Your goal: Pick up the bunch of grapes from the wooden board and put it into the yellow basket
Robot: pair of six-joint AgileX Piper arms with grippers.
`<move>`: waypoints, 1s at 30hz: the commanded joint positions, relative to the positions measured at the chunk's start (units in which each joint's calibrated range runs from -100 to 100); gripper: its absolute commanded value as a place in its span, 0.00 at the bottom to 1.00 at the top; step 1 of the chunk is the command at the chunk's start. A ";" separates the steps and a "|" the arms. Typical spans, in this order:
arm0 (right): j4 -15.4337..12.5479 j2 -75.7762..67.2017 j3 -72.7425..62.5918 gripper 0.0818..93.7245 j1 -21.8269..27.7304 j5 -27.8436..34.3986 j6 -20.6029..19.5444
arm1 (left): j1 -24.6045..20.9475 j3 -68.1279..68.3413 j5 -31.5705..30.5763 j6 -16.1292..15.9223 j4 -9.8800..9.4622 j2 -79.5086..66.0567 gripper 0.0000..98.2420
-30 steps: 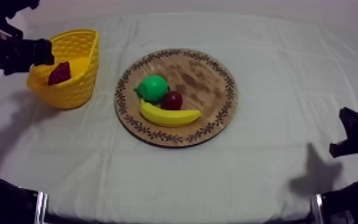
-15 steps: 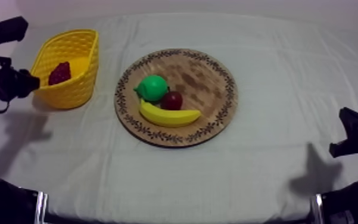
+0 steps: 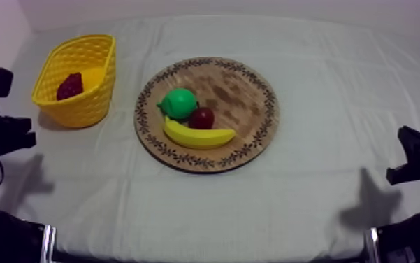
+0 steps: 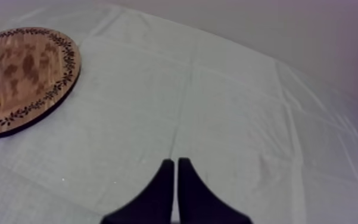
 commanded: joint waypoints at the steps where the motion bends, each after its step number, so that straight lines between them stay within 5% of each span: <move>1: -0.02 0.00 -0.01 0.00 -0.01 -0.01 0.01 | 0.36 0.98 0.75 0.72 -0.30 -5.86 0.01; 15: -0.02 0.00 -0.01 0.00 -0.01 -0.01 0.01 | 0.36 6.46 7.58 3.17 -1.89 -26.80 0.00; 30: -0.02 0.00 -0.01 0.00 -0.03 -0.01 0.02 | -0.25 11.33 6.51 2.30 -2.94 -38.06 0.00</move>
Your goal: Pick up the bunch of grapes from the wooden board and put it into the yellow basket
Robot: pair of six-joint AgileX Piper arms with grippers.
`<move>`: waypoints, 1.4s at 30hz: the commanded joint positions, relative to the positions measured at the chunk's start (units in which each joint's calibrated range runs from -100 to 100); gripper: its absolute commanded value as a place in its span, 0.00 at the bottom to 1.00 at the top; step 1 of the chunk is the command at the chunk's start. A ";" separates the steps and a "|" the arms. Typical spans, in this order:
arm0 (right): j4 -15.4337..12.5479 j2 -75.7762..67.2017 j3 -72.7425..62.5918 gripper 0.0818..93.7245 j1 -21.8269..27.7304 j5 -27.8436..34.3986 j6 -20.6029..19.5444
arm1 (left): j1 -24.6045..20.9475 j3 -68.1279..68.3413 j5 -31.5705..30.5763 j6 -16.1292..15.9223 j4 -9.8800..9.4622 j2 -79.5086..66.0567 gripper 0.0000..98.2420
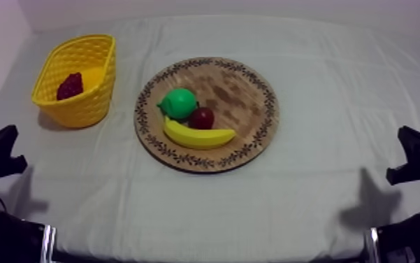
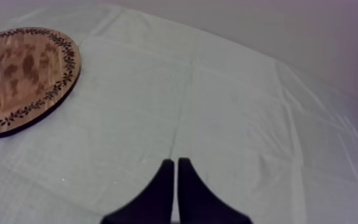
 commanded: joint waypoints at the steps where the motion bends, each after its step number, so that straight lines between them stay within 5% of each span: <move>1: -0.02 0.00 -0.01 0.00 -0.05 -0.01 0.00 | 0.01 0.51 -0.35 0.17 -0.32 -0.12 0.00; 25: -0.02 0.00 -0.01 0.00 -0.09 -0.01 0.02 | 1.30 3.46 -7.35 2.05 -1.62 -0.30 0.00; 42: -0.02 0.00 -0.01 0.00 -0.09 -0.01 0.01 | 2.18 3.34 -6.75 -0.53 -1.64 -0.30 0.00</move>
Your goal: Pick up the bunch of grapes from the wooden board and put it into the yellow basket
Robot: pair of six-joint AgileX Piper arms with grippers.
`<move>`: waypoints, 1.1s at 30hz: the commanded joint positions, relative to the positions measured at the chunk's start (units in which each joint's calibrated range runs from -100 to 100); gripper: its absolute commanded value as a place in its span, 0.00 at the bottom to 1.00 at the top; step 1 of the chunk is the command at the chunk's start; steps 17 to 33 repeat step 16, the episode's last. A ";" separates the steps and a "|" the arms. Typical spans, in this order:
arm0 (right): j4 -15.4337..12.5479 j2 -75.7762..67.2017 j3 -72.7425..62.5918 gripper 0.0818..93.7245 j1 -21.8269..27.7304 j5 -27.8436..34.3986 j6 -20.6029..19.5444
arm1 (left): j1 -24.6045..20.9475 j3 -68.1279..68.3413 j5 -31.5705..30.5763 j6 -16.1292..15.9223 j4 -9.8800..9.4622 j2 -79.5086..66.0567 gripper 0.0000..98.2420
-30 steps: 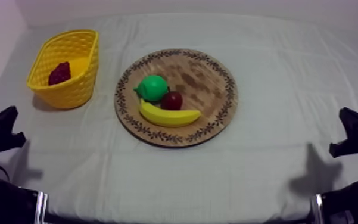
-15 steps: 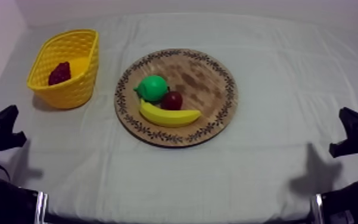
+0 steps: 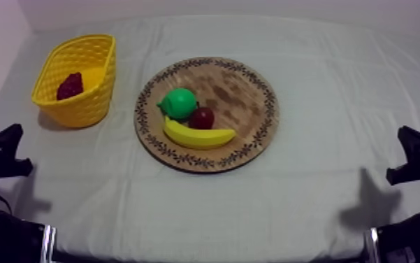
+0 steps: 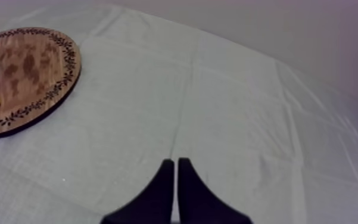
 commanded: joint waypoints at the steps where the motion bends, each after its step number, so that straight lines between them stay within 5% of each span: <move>1: -0.02 0.00 -0.01 0.00 0.00 -0.01 -0.02 | 0.05 -0.09 0.12 -0.49 0.00 0.00 0.00; 33: -0.02 0.00 -0.01 0.00 0.00 -0.01 -0.02 | 0.67 -0.13 0.24 -1.58 0.00 0.00 0.00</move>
